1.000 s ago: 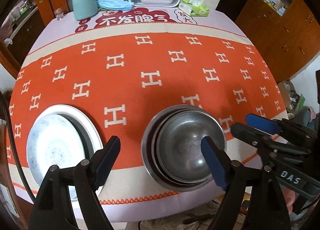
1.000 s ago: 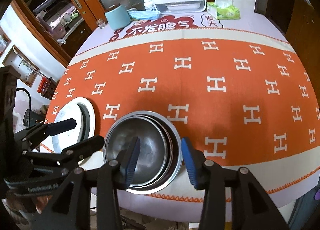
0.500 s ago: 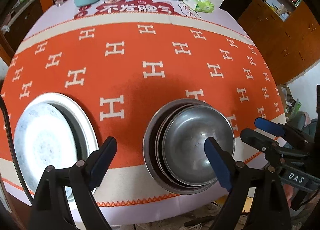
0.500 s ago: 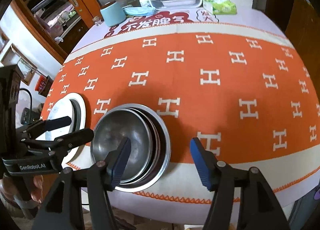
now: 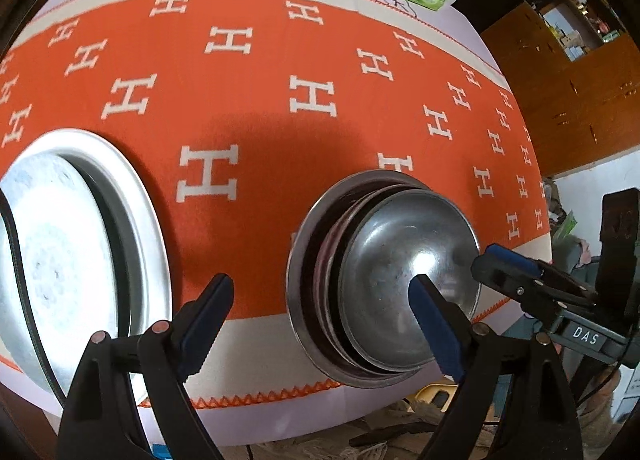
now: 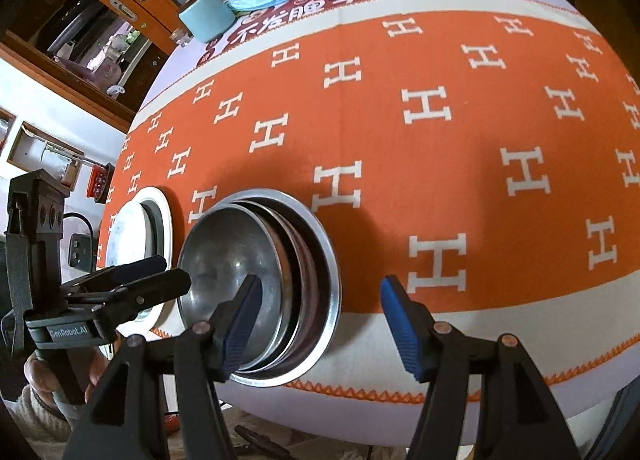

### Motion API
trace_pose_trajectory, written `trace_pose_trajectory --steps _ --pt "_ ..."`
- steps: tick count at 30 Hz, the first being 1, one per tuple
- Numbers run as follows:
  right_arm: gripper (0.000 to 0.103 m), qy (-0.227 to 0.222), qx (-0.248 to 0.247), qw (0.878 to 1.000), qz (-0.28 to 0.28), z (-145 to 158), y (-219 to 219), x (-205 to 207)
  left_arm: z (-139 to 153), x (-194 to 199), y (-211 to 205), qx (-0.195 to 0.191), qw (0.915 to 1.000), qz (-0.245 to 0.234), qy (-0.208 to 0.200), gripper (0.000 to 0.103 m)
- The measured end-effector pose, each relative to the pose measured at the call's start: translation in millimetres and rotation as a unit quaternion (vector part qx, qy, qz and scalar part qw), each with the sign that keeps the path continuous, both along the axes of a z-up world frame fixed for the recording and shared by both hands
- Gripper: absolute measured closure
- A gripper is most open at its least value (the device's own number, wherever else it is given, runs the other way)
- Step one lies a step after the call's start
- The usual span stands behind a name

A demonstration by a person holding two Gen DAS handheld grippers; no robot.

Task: Organize plates and bowls

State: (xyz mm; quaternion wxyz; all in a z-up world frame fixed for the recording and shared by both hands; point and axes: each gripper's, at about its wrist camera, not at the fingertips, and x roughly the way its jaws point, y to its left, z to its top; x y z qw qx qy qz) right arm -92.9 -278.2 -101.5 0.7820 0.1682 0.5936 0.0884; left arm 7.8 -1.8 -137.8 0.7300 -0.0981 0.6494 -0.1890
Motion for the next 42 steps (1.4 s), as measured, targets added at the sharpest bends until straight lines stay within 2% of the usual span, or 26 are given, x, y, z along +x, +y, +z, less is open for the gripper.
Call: trace_pose_trajectory --steps 8,16,18,20,22,23,29,33,42 --pt "0.041 0.014 0.006 1.000 0.007 -8.9 0.5 4.7 -15.0 6.3 4.9 -0.012 0.9996 0.004 0.026 0.015" --pt "0.041 0.031 0.024 0.999 0.013 -16.4 0.2 7.4 -23.9 8.7 0.9 -0.034 0.9982 -0.007 0.049 0.022" --pt "0.042 0.036 0.022 0.999 0.017 -18.2 2.3 8.4 -25.1 8.2 -2.0 -0.036 0.9979 -0.014 0.051 0.032" --pt "0.047 0.040 0.024 0.999 0.018 -19.8 3.5 9.5 -27.0 7.9 -6.0 -0.041 0.9972 -0.022 0.058 0.040" --pt "0.059 0.049 0.026 0.998 0.018 -22.6 3.9 10.6 -29.5 7.3 -10.8 -0.042 0.9966 -0.029 0.064 0.048" --pt "0.060 0.054 0.028 0.998 0.019 -23.9 3.9 11.2 -30.4 6.5 -12.6 -0.042 0.9963 -0.033 0.067 0.054" --pt "0.070 0.069 0.037 0.997 0.023 -28.1 6.9 10.9 -38.6 2.6 -15.5 -0.046 0.9938 -0.041 0.092 0.064" --pt "0.072 0.071 0.028 0.997 0.017 -27.7 7.5 10.9 -40.0 2.4 -11.7 -0.053 0.9933 -0.031 0.098 0.065" --pt "0.074 0.078 0.011 0.997 0.016 -26.1 11.9 9.6 -30.0 -1.1 -11.4 -0.037 0.9957 -0.023 0.081 0.065"
